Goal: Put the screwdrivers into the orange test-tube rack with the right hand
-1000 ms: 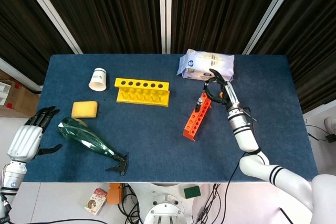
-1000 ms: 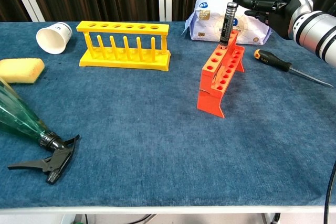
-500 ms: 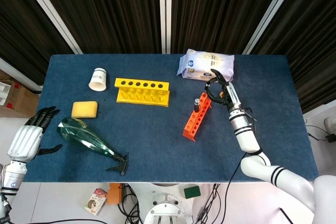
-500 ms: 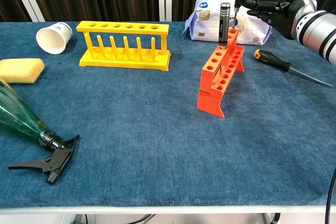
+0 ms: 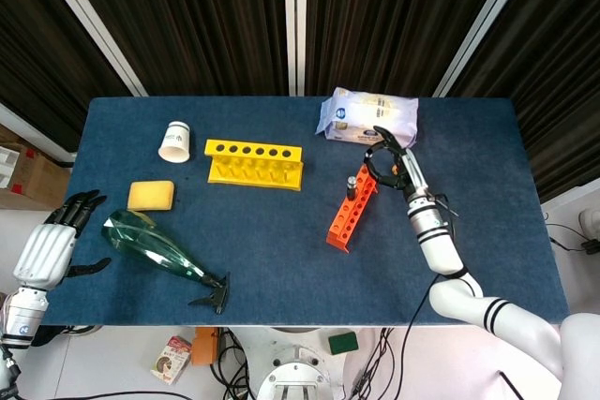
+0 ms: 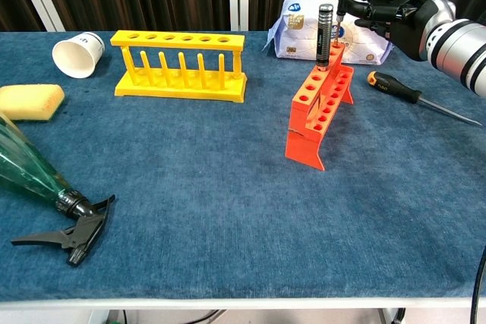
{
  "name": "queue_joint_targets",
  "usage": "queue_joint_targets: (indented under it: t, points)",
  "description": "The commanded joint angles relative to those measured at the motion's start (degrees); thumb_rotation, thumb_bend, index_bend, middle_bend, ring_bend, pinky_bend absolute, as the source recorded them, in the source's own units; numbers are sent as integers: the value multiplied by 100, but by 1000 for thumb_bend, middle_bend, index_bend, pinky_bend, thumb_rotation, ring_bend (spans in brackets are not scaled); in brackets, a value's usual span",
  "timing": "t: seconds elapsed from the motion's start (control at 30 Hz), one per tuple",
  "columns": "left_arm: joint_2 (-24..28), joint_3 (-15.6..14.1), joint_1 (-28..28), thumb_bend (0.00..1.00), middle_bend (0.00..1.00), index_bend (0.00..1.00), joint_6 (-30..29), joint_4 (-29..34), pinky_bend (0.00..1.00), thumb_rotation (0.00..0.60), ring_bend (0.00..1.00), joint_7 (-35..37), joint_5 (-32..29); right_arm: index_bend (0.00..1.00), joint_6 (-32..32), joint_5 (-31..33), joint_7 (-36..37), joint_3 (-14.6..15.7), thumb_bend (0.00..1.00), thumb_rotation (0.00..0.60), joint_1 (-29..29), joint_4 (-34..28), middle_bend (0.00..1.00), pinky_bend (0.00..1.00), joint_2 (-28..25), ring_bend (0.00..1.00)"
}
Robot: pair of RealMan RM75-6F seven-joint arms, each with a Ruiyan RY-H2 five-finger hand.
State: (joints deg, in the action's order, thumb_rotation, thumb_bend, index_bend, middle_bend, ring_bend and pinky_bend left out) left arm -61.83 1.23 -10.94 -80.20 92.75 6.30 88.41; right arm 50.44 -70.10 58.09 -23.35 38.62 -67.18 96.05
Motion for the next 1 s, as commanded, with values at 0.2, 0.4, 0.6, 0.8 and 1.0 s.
queue_joint_targets:
  t: [0.2,0.4,0.6,0.8,1.0]
  points:
    - [7,2,5,58,85,125,-11,-6,239,600,63,16,-1,693,-26,29,-73,20,403,600,0,-6,71,0,7,0]
    - [6,1,9,58,86,125,-23,-12,239,600,63,22,8,435,-59,-40,-9,72,354,600,-13,26,51,0,-5,0]
    - [2,0,3,58,86,125,-13,-7,239,600,63,6,8,42,104,-270,149,118,155,600,-47,7,4,0,-61,0]
    - [-1,-3,2,58,86,125,-11,3,239,600,63,-21,12,0,218,-397,357,138,111,600,-98,-84,0,0,-175,0]
    - [-3,-3,12,59,85,125,-32,10,239,600,63,-35,18,0,538,-601,511,153,112,600,-206,-300,0,0,-347,0]
